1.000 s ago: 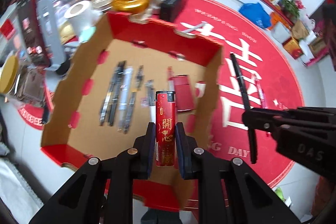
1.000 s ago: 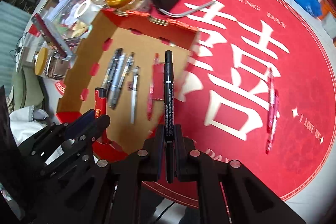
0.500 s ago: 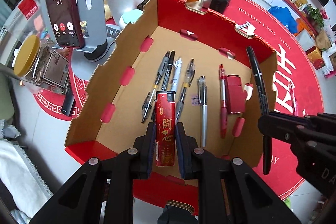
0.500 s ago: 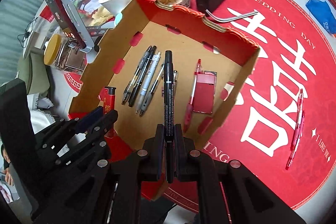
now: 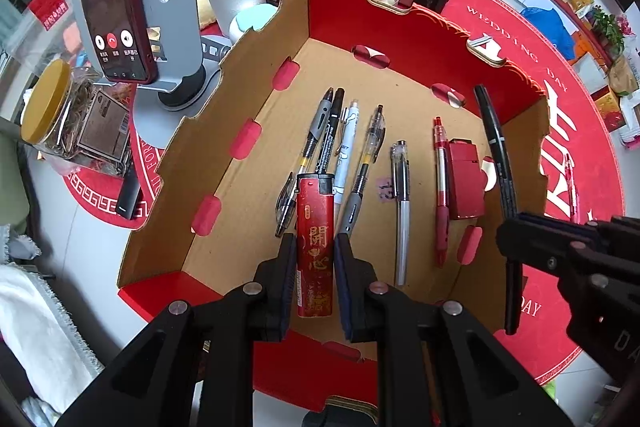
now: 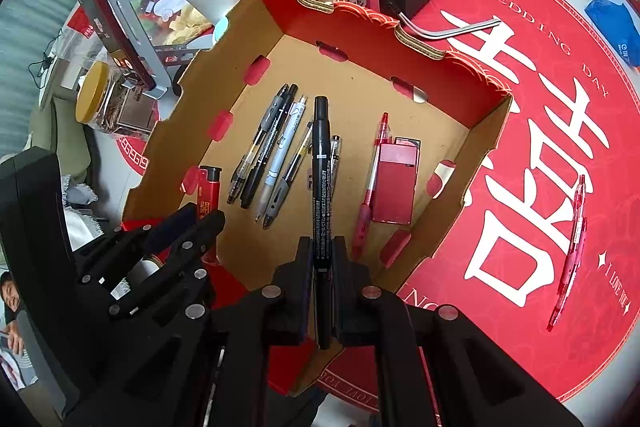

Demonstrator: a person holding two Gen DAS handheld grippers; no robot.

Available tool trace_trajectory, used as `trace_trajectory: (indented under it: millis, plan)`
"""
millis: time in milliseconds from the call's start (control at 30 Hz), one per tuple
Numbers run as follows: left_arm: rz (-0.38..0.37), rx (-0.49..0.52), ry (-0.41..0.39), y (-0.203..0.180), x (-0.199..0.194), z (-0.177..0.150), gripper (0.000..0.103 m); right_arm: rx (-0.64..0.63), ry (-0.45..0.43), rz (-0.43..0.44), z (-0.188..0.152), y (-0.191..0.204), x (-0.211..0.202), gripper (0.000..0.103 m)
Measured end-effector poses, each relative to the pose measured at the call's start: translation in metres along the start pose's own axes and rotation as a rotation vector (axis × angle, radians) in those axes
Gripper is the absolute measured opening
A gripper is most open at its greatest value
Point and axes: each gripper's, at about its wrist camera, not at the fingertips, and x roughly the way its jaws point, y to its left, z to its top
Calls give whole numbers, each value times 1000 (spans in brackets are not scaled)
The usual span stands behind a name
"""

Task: Organize rigid objects
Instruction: 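Carry the red tube and black marker over the cardboard box and lower them, then open both grippers to release the tube and marker in the box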

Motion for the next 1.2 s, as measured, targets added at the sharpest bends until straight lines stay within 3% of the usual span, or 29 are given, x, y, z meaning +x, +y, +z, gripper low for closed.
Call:
trace_trajectory:
  millis: [1200]
  plan:
    - [5,7,11,-1,8,10,20,-20,3,-27,13,-5,10,10]
